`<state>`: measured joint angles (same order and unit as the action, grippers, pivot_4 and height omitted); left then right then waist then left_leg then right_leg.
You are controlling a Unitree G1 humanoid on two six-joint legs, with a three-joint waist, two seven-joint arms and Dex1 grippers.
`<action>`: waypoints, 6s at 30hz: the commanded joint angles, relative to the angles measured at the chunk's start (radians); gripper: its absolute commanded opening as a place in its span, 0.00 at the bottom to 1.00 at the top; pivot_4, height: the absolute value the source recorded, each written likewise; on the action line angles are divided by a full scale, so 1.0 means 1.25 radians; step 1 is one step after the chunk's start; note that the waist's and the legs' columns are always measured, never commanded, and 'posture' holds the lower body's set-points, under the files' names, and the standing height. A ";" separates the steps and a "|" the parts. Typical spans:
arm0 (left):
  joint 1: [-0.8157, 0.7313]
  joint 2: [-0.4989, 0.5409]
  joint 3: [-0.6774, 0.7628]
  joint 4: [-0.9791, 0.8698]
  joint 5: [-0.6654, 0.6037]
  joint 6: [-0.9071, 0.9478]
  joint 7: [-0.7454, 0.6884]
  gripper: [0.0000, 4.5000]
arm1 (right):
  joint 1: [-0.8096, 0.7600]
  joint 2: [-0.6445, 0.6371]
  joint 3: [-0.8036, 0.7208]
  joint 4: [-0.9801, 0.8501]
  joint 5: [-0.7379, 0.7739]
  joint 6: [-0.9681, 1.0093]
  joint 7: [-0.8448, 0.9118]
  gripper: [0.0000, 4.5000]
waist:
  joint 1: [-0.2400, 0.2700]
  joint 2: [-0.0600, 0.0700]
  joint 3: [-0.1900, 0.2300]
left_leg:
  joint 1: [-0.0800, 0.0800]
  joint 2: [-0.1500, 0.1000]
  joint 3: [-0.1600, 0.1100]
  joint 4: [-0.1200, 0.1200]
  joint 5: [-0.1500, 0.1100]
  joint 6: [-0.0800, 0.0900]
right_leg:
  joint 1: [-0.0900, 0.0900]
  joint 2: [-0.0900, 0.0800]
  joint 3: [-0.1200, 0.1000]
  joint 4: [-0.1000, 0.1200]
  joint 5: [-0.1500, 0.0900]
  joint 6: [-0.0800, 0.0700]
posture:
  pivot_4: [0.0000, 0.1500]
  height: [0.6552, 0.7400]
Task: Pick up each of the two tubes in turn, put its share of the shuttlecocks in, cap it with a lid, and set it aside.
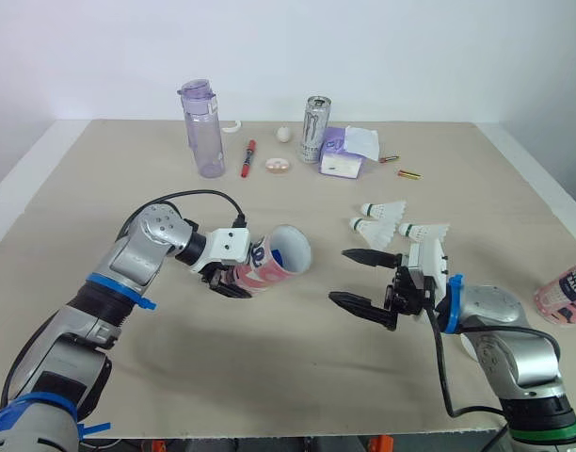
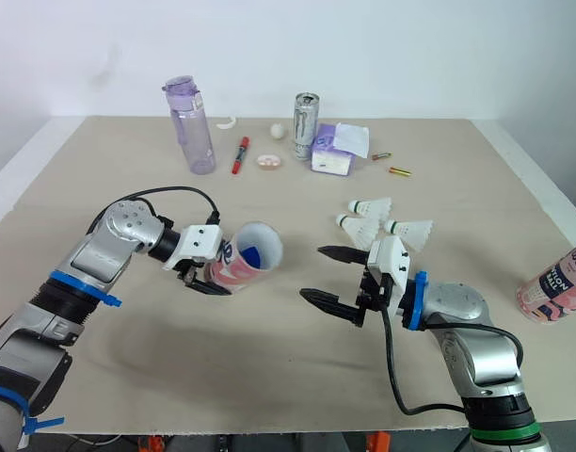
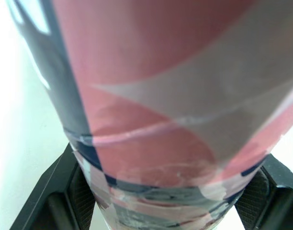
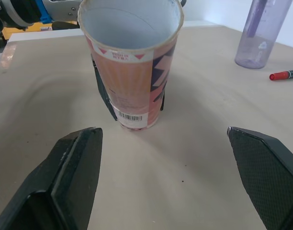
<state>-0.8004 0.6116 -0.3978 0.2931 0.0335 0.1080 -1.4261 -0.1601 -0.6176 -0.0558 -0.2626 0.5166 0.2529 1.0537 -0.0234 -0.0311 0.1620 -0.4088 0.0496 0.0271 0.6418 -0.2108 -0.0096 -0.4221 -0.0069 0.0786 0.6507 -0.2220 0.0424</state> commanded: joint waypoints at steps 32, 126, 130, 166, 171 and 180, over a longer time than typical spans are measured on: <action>-0.092 0.017 -0.057 -0.087 0.054 0.198 -0.065 0.71 | -0.106 0.062 -0.063 0.132 -0.053 0.232 -0.376 1.00 | -0.002 0.000 0.000 | -0.001 0.000 0.001 0.000 0.000 0.000 | -0.001 0.001 0.003 0.001 0.000 0.000 | 1.00 1.00; -0.079 -0.010 -0.075 -0.017 0.063 0.190 -0.045 0.70 | -0.109 -0.142 -0.230 0.411 -0.122 0.019 -0.131 0.99 | -0.004 0.004 -0.002 | -0.004 -0.003 0.002 0.011 0.000 0.001 | 0.000 0.004 0.014 0.003 0.000 0.003 | 1.00 1.00; -0.074 -0.002 -0.072 -0.023 0.063 0.193 -0.047 0.70 | -0.133 -0.128 -0.205 0.443 -0.126 0.015 -0.122 0.99 | -0.009 0.004 -0.002 | -0.004 -0.003 0.002 0.011 0.000 0.001 | 0.001 0.005 0.016 0.003 0.000 0.003 | 1.00 1.00; -0.049 0.010 -0.056 -0.034 0.064 0.210 -0.020 0.70 | -0.402 -0.064 -0.149 0.776 -0.133 0.156 -0.135 0.02 | -0.019 0.004 -0.002 | -0.003 -0.004 0.002 0.010 0.000 0.001 | 0.001 0.007 0.019 0.003 0.000 0.004 | 1.00 1.00; -0.048 0.009 -0.056 -0.035 0.063 0.212 -0.017 0.70 | -0.401 -0.066 -0.150 0.775 -0.141 0.143 -0.140 0.02 | -0.019 0.004 -0.002 | -0.003 -0.004 0.002 0.010 0.000 0.001 | 0.001 0.007 0.020 0.003 0.000 0.004 | 1.00 1.00; -0.047 0.011 -0.054 -0.039 0.060 0.213 -0.021 0.70 | -0.229 -0.138 -0.245 0.269 -0.047 0.301 -0.193 0.02 | -0.018 0.008 -0.002 | -0.005 -0.004 0.001 0.010 0.000 0.001 | 0.000 0.008 0.020 0.003 0.001 0.007 | 1.00 1.00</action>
<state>-0.8736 0.6126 -0.4580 0.2391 0.0953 0.3697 -1.4616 -0.4613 -0.7294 -0.2950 0.2978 0.4073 0.5766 0.8265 -0.0459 -0.0207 0.1595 -0.4148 0.0445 0.0288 0.6543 -0.2107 -0.0088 -0.4222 0.0028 0.1044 0.6547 -0.2204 0.0516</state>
